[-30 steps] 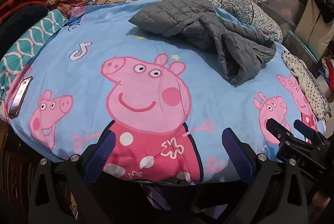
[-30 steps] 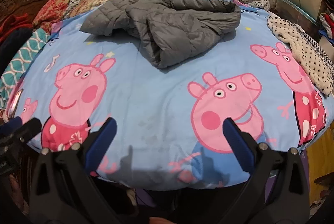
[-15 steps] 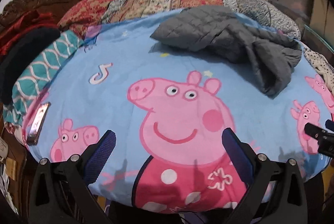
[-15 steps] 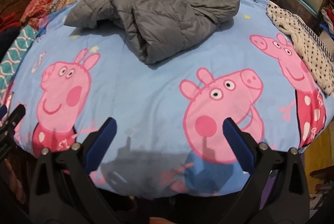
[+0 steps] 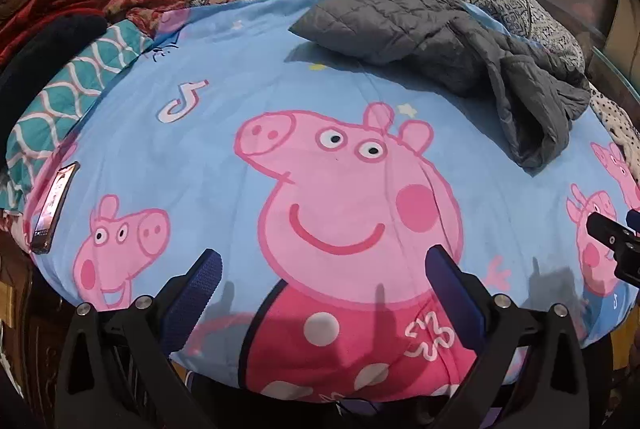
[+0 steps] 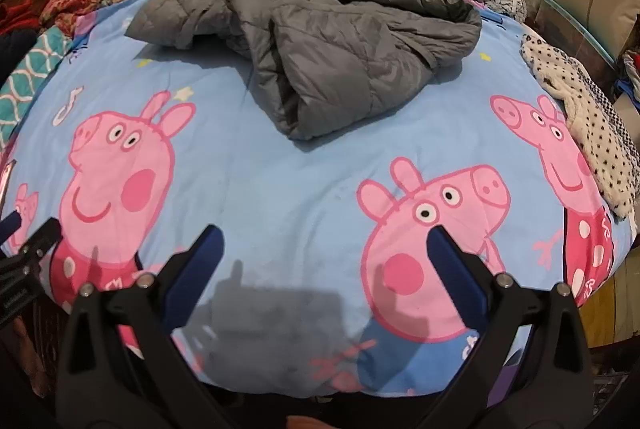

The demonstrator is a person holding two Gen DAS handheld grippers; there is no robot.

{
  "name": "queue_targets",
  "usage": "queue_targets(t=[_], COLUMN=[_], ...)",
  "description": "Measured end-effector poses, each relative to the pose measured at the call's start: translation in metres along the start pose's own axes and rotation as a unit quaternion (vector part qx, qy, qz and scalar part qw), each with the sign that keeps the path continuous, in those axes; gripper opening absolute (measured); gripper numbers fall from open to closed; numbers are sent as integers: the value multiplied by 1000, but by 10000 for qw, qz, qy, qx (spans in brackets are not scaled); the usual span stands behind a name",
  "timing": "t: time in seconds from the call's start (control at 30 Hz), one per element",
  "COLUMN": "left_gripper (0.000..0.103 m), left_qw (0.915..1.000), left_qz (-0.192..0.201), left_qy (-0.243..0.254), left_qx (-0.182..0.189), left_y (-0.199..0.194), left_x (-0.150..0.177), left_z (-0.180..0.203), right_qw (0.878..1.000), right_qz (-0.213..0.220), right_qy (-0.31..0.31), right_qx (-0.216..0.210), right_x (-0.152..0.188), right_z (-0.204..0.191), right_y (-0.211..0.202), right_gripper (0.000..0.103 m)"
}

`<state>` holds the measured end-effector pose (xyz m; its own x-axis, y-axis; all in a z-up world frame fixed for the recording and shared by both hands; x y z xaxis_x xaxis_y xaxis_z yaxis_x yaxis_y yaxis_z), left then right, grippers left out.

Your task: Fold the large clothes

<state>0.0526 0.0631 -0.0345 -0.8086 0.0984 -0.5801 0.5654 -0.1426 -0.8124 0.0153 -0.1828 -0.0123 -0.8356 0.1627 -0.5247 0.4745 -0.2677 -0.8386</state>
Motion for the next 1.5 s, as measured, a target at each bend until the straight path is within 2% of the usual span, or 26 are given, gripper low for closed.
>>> queue_targets(t=[0.27,0.43,0.57,0.7,0.73,0.77,0.8,0.83,0.87,0.9,0.93,1.0,1.07,1.17,1.33,1.43,1.5], left_gripper=[75,75,75,75,75,75,75,75,75,75,75,75,75,75,75,75,75], left_qw=[9999,9998,9995,9993,9993,9993,9994,9995,9995,9997,9997,9997,9996,9992,9964,9923,9883], left_qz=[-103,-118,-210,-276,-280,-280,-280,-276,-267,-246,-236,-213,-197,-194,-272,-259,-346], left_qy=[-54,-144,-165,-174,-170,-161,-143,-123,-104,-75,-57,-10,32,88,-23,-126,-127], left_qx=[-31,-93,-146,-172,-174,-174,-160,-135,-107,-47,-1,117,208,350,797,1206,1477], left_y=[8,14,22,27,27,28,28,28,29,29,29,31,33,37,44,53,62], left_x=[-3,-10,-14,-19,-21,-22,-25,-27,-30,-34,-37,-44,-49,-56,-69,-89,-104], left_z=[-4,-13,-20,-24,-24,-23,-23,-22,-21,-19,-17,-11,-4,9,34,59,79], right_qw=[9999,9987,9954,9940,9944,9958,9976,9989,9989,9975,9933,9845,9722,9677,9666,9707,9772], right_qz=[33,404,807,721,588,424,286,238,392,540,792,950,906,683,466,349,489], right_qy=[14,-189,-484,-502,-515,-500,-397,-214,150,302,600,1177,1810,2118,2279,2282,2019], right_qx=[-154,-237,196,645,718,640,491,331,230,331,596,892,1176,1187,1079,674,437], right_x=[-9,-42,-78,-108,-112,-113,-114,-112,-114,-116,-118,-114,-98,-69,-26,-11,-13], right_z=[1,-4,-9,-3,1,5,10,17,36,50,80,132,195,241,249,231,210], right_y=[4,4,22,70,87,97,103,103,94,86,70,52,36,21,5,1,-7], right_gripper=[98,98,98,96,84,53,36,11,9,7,6,5,5,5,5,3,3])
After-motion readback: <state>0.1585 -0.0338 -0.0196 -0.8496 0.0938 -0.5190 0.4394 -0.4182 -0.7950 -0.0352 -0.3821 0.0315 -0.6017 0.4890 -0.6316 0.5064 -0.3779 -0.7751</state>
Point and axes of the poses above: each gripper's, at about its wrist camera, not at the fingertips, and y roughly the way its jaws point, z to its right, x to its underside, the point moved 5 cm from there along y, roughly the way its jaws point, and after that the axes turned 6 degrees about x, right-handed, at the moved point
